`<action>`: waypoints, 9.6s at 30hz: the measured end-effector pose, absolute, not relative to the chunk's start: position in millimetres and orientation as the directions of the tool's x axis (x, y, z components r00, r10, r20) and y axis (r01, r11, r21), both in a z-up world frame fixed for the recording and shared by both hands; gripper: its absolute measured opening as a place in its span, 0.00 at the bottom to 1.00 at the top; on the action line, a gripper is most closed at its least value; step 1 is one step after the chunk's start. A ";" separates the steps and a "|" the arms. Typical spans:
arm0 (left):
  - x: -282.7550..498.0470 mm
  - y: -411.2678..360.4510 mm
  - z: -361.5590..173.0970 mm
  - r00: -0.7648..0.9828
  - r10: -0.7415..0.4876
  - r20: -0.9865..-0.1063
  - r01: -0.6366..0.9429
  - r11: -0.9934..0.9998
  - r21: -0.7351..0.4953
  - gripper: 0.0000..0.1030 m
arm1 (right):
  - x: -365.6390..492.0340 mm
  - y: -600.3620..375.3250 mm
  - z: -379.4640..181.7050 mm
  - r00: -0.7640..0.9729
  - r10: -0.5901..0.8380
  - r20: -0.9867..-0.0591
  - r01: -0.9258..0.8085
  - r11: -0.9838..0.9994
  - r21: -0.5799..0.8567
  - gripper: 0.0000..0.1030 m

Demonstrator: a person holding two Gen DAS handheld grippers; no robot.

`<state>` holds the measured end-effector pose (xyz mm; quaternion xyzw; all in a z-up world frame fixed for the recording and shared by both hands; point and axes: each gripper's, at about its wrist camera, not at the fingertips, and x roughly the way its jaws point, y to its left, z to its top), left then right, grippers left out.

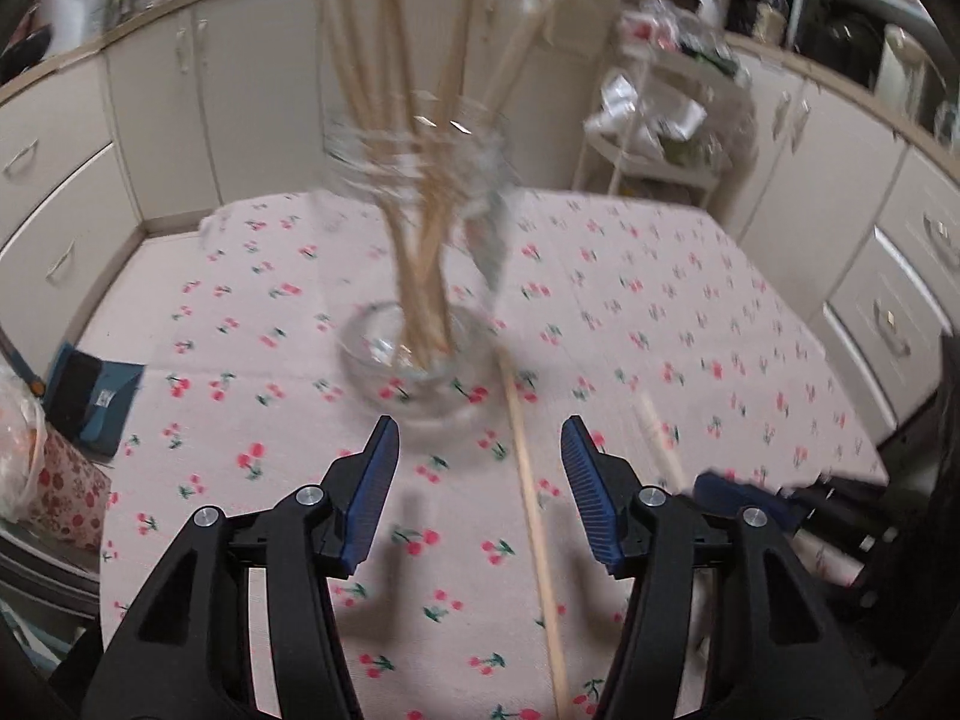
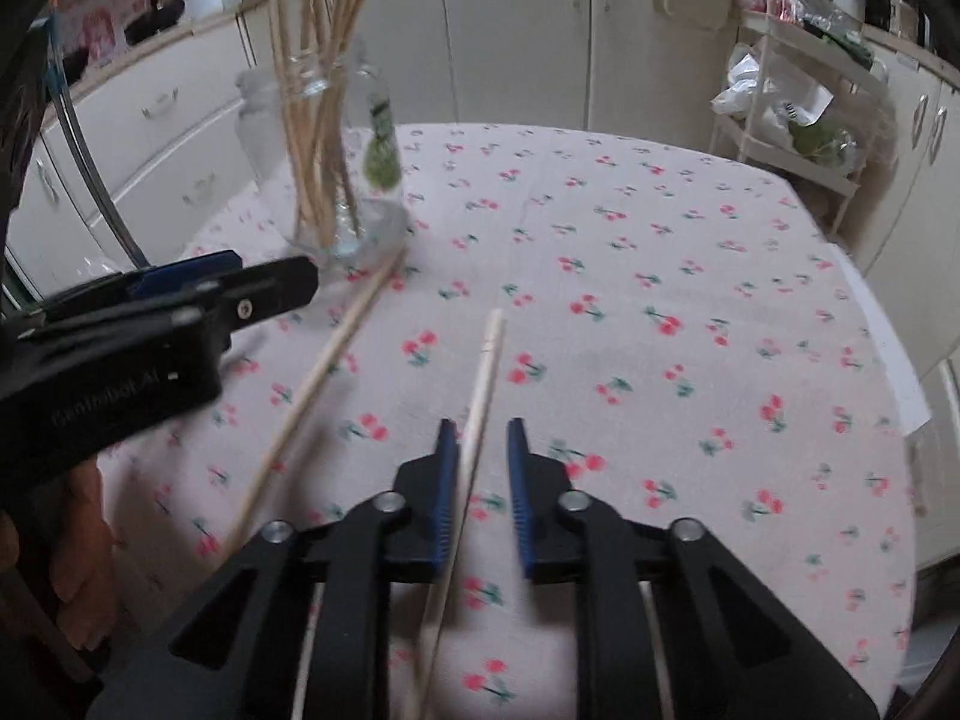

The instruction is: Organize utensils

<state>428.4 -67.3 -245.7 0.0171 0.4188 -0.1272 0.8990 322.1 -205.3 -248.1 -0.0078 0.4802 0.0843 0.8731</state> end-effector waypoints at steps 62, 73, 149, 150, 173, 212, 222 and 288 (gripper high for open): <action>387.8 -109.3 -224.5 0.615 -0.150 -0.774 0.320 0.945 0.071 0.05 | 318.2 -263.9 -225.2 0.529 0.465 -0.710 -0.087 0.862 0.499 0.06; 378.5 -93.7 -207.7 0.635 -0.165 -0.755 0.291 0.956 0.036 0.05 | 311.7 -247.8 -217.9 0.535 0.396 -0.746 -0.111 0.908 0.403 0.06; 385.6 11.2 -11.5 0.969 -0.243 -0.048 0.213 0.916 -0.340 0.05 | 312.8 -221.1 -5.9 0.972 0.234 0.021 -0.221 0.881 0.417 0.06; 389.8 11.9 -11.7 0.969 -0.243 -0.049 0.212 0.915 -0.343 0.05 | 317.8 -220.3 -6.5 0.971 0.236 0.025 -0.225 0.881 0.417 0.06; 466.1 5.6 -59.3 0.966 -0.215 -0.141 0.162 0.934 -0.318 0.05 | 391.4 -201.3 -37.8 0.974 0.225 0.008 -0.207 0.883 0.422 0.06; 457.1 56.2 -137.9 0.923 -0.163 -0.349 0.054 0.952 -0.303 0.70 | 427.2 -182.1 -68.5 0.974 0.226 -0.018 -0.193 0.868 0.457 0.06; 475.4 71.3 -152.6 0.883 -0.305 -0.357 0.108 0.872 -0.477 0.70 | 437.7 -160.5 -87.4 0.983 0.185 -0.006 -0.166 0.897 0.410 0.06; 504.0 14.6 -119.7 0.835 -0.286 -0.471 0.052 0.891 -0.450 0.12 | 294.0 -285.5 -187.1 0.849 0.225 -0.478 0.028 0.884 0.466 0.64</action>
